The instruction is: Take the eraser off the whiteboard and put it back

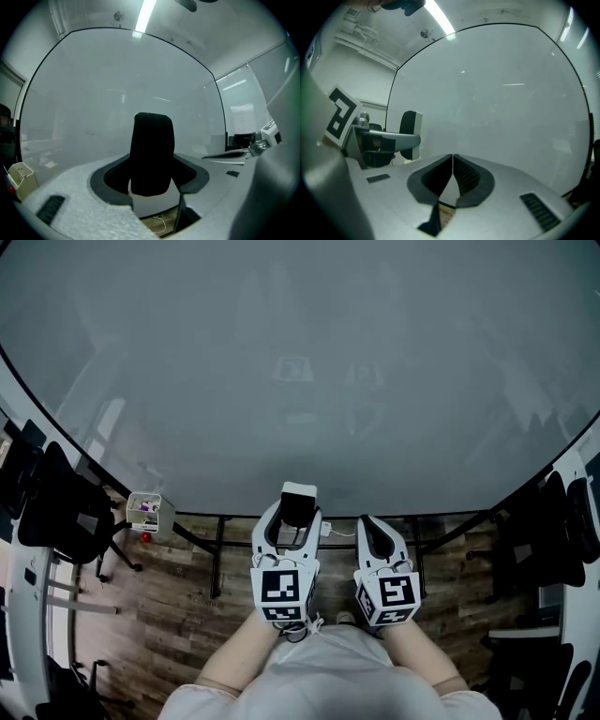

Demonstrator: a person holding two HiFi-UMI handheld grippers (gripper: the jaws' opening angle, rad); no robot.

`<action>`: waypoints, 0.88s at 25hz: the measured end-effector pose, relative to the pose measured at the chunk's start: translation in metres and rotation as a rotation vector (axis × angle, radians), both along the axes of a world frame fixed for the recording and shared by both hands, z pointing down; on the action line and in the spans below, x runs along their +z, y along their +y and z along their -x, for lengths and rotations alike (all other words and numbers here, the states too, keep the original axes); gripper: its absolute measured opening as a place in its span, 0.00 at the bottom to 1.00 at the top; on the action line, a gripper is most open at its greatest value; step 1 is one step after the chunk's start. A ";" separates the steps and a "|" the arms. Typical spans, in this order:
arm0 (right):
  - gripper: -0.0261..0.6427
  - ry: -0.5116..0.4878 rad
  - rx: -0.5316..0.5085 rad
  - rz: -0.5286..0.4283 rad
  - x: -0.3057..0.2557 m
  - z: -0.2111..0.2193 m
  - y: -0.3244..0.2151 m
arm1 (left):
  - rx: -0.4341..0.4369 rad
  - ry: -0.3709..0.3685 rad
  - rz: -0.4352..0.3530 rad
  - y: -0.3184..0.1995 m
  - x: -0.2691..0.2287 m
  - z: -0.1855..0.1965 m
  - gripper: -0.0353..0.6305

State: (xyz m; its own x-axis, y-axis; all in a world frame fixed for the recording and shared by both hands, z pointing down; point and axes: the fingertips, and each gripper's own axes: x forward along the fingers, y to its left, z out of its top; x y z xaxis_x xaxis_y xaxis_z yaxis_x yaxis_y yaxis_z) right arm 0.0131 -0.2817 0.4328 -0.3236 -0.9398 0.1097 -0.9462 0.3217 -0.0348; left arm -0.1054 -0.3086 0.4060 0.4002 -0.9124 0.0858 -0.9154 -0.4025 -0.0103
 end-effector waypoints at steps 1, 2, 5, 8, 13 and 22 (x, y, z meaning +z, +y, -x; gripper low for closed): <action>0.08 -0.002 0.001 0.003 0.001 0.001 0.001 | -0.001 0.009 0.011 0.004 0.004 0.001 0.44; 0.08 -0.006 0.001 0.004 0.001 0.002 0.002 | -0.001 0.018 0.020 0.007 0.007 0.002 0.44; 0.08 -0.013 -0.001 0.001 -0.002 0.006 0.006 | 0.005 0.031 0.045 0.016 0.018 0.004 0.44; 0.08 -0.011 -0.006 -0.005 -0.003 0.011 0.011 | 0.012 0.030 0.056 0.025 0.025 0.005 0.44; 0.08 -0.010 -0.002 -0.011 -0.005 0.016 0.015 | 0.027 0.024 0.028 0.030 0.020 0.006 0.44; 0.08 -0.022 -0.005 -0.023 -0.013 0.018 0.018 | 0.023 0.014 -0.008 0.029 0.011 0.005 0.44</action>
